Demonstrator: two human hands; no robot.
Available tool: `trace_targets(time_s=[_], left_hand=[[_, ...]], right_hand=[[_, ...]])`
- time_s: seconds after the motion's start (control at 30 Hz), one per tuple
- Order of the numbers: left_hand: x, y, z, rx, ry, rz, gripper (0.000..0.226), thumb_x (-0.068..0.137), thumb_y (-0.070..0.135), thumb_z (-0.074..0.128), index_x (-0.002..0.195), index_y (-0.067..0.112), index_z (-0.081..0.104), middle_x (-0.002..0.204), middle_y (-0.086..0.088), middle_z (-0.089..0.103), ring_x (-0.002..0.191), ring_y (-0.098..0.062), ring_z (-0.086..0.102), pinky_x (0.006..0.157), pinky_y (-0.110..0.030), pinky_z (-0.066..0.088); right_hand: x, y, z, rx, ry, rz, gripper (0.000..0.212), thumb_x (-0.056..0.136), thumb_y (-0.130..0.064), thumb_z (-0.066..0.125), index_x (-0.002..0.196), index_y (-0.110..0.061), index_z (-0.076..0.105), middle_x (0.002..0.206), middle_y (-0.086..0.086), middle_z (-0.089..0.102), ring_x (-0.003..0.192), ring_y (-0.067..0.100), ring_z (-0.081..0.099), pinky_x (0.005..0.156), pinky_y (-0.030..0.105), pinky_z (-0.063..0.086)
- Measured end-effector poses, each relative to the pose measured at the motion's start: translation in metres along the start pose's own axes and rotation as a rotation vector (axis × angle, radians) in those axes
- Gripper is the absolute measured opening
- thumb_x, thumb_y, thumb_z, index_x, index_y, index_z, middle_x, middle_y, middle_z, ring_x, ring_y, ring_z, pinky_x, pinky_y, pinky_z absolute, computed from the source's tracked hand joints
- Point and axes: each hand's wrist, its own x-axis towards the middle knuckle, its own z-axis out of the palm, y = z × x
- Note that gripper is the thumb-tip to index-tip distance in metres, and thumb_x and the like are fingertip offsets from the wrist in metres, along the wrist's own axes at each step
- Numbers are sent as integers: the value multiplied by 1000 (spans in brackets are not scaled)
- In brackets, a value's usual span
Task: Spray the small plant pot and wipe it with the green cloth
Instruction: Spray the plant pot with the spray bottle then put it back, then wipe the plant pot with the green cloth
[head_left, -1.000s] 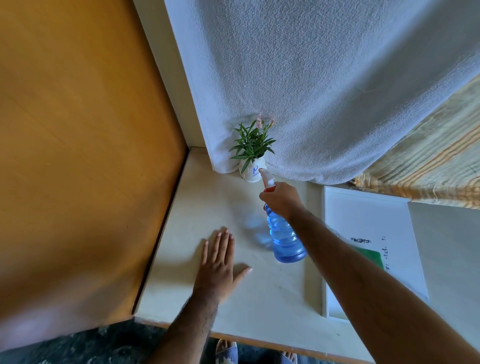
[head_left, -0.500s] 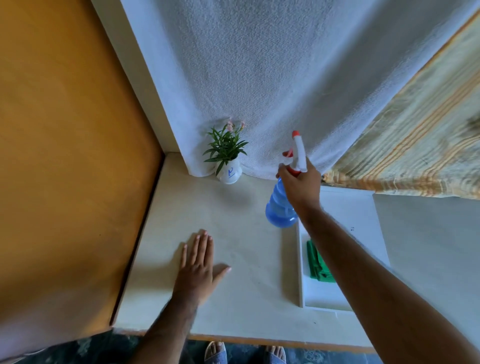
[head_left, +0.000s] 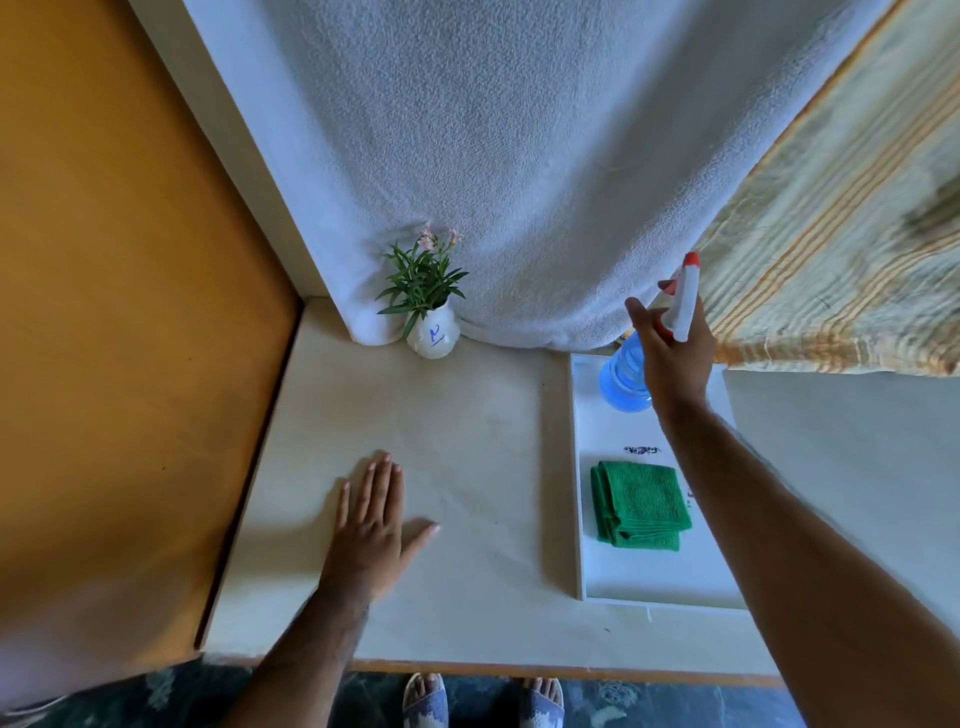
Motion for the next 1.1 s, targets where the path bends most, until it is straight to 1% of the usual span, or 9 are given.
trace_targets(time_s=[0.1, 0.2, 0.3, 0.47, 0.6, 0.77, 0.83, 0.93, 1.1], left_hand=[[0, 0, 1, -6, 6, 6, 100, 95, 78, 18, 156, -1, 23, 165, -20, 22, 152, -32, 16, 119, -54, 10], [0, -1, 1, -3, 5, 4, 100, 95, 78, 18, 157, -1, 21, 165, -19, 21, 152, -32, 16, 120, -53, 9], [0, -1, 2, -1, 5, -1, 99, 95, 78, 18, 158, 1, 19, 166, -18, 20, 152, -30, 15, 120, -51, 8], [-1, -1, 2, -5, 6, -7, 101, 94, 79, 18, 159, 2, 16, 167, -17, 15, 154, -31, 15, 120, -54, 10], [-1, -2, 3, -8, 1, -12, 101, 94, 79, 17, 159, 2, 16, 167, -17, 16, 153, -32, 17, 120, -54, 11], [1, -2, 5, -29, -11, -11, 101, 94, 80, 16, 158, 2, 19, 167, -18, 19, 153, -33, 20, 119, -56, 13], [0, -2, 5, -33, -20, -21, 100, 94, 79, 16, 159, 3, 18, 168, -16, 16, 153, -31, 18, 120, -54, 11], [-1, -2, 5, -34, -36, -35, 98, 95, 78, 17, 160, 4, 14, 169, -15, 13, 155, -29, 14, 120, -54, 10], [0, -1, 3, -43, -59, -54, 99, 94, 79, 14, 159, 4, 18, 167, -15, 18, 154, -27, 13, 121, -53, 9]], right_hand=[[-3, 7, -1, 14, -20, -24, 21, 87, -30, 79, 99, -30, 62, 74, 4, 58, 61, 9, 51, 65, 21, 47], [-4, 16, 0, -26, -32, -7, 27, 86, -34, 80, 80, -33, 53, 67, 1, 51, 56, 4, 45, 62, 21, 43], [-3, 24, 0, -81, -23, 5, 34, 85, -41, 80, 72, -33, 49, 73, -12, 54, 57, 1, 48, 63, 23, 42], [-1, 28, -1, -51, -60, -6, 40, 79, -37, 84, 112, -27, 64, 76, 14, 64, 71, 27, 64, 74, 39, 55], [-5, 28, -8, -67, -118, 27, 42, 76, -38, 88, 103, -20, 62, 77, 5, 66, 70, 16, 63, 82, 47, 57], [-44, 41, -38, -136, -123, 77, 71, 73, -53, 86, 128, -24, 51, 115, -2, 61, 107, 13, 60, 93, 28, 49], [-77, 53, -57, -293, -65, 38, 68, 72, -62, 80, 118, -20, 52, 108, 1, 58, 98, 17, 57, 87, 39, 51], [-118, 74, -84, -495, -314, -132, 69, 71, -67, 75, 114, -16, 57, 107, 0, 57, 99, 18, 56, 87, 39, 50], [-144, 108, -113, -893, -837, -526, 98, 79, -68, 69, 151, -8, 42, 159, 7, 37, 148, 23, 30, 117, 44, 35]])
